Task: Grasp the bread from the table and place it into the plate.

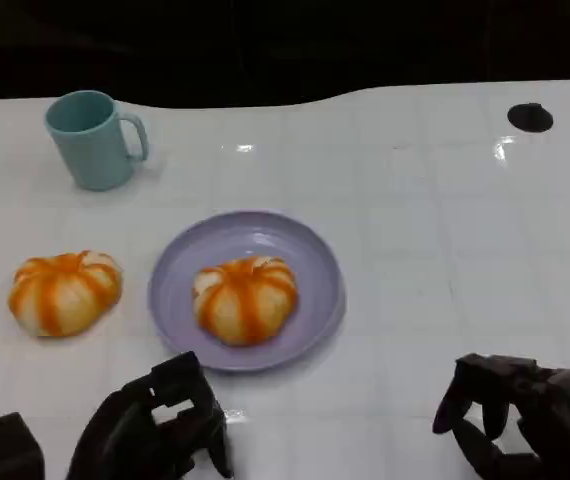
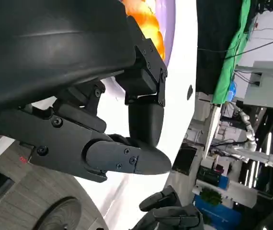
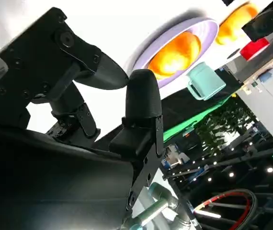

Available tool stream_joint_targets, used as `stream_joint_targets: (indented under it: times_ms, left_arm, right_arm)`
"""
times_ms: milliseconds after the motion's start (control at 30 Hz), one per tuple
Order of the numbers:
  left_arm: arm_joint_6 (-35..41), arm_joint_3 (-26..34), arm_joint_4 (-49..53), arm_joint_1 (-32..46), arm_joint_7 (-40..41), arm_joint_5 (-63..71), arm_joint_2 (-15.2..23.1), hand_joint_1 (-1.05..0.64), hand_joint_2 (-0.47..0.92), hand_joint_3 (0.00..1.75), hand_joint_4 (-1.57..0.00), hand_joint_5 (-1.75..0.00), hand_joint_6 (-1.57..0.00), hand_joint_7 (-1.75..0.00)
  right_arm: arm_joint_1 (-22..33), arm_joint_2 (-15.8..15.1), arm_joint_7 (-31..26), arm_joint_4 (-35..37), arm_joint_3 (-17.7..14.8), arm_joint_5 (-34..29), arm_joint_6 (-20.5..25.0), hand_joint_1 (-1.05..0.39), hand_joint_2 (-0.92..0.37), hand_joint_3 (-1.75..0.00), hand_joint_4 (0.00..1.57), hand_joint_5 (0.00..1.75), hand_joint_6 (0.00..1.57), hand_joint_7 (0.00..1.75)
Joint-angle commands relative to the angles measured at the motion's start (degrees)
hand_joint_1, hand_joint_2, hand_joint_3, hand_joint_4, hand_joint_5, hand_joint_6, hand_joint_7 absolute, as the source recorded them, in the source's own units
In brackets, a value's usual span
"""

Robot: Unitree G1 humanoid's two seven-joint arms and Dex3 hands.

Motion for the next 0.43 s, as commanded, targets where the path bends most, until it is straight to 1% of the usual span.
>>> stream_joint_targets:
  times_ms: [33, 267, 433]
  left_arm:
    - [-0.3, 0.2, -0.9, 0.6, -0.2, 0.1, 1.0, -0.60, 0.89, 0.30, -0.79, -1.75, -0.71, -1.52]
    - [0.0, 0.1, -1.1, 0.5, -0.2, 0.1, 1.0, -0.60, 0.89, 0.30, -0.78, -1.75, -0.70, -1.52]
    - [1.0, 0.0, -1.7, 0.6, -0.2, 0.0, 1.1, -0.63, 0.88, 0.29, -0.78, -1.75, -0.71, -1.53]
  right_arm:
    - [-0.8, -0.1, -0.5, 1.6, -1.4, -0.3, -1.8, -0.16, -0.30, -1.40, 0.90, 1.75, 0.73, 1.54]
    - [-1.6, 0.1, -1.3, 3.5, -2.1, -1.4, -3.7, -0.16, -0.30, -1.40, 0.90, 1.75, 0.74, 1.54]
    - [-1.5, 0.1, -0.8, 3.3, -2.4, -1.3, -4.0, -0.16, -0.28, -1.42, 0.89, 1.75, 0.74, 1.53]
